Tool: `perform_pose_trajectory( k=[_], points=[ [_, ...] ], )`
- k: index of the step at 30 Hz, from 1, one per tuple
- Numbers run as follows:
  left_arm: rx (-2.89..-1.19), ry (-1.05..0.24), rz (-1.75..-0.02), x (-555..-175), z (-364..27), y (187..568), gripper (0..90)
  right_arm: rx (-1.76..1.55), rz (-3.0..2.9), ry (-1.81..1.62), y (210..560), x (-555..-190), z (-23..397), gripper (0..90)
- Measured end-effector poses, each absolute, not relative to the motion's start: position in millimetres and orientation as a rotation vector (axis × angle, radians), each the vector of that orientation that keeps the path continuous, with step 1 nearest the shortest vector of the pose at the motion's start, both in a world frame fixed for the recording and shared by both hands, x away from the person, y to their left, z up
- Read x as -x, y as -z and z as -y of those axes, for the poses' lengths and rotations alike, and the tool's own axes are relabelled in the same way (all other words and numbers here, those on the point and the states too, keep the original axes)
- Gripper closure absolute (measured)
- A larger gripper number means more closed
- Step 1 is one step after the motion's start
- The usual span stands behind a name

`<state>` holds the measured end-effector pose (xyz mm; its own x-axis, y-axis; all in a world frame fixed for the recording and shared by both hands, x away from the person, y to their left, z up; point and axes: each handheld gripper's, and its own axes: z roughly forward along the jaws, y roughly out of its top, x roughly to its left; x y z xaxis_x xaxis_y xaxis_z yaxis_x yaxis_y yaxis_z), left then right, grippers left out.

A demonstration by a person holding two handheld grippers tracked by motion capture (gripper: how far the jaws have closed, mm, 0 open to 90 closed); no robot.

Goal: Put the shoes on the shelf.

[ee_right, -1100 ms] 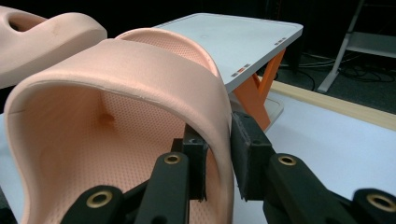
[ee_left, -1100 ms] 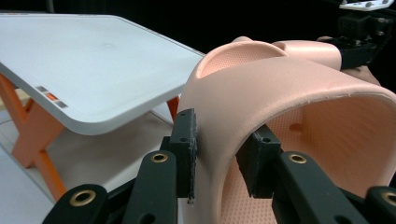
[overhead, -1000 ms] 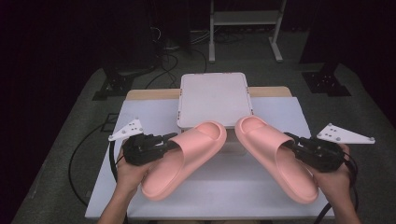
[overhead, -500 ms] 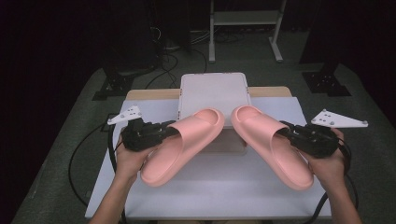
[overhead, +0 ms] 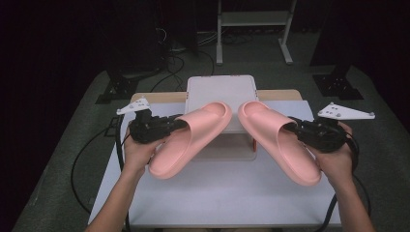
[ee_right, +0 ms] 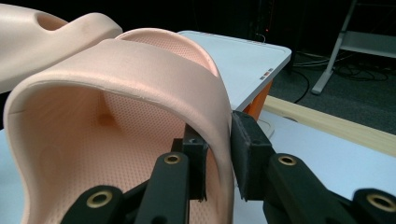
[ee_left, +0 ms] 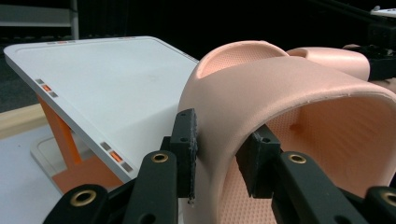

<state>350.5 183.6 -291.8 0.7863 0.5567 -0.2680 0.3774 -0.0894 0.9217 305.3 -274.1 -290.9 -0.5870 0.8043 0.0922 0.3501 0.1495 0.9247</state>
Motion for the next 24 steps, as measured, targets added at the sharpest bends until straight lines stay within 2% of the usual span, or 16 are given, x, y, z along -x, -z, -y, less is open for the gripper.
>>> perform_pose_trajectory(
  k=[24],
  points=[
    [-1.703, -0.19, -0.794, -384, -181, 285, 69.4, -1.139, -1.997, -1.389, 278, -343, 262, 75.7]
  ],
)
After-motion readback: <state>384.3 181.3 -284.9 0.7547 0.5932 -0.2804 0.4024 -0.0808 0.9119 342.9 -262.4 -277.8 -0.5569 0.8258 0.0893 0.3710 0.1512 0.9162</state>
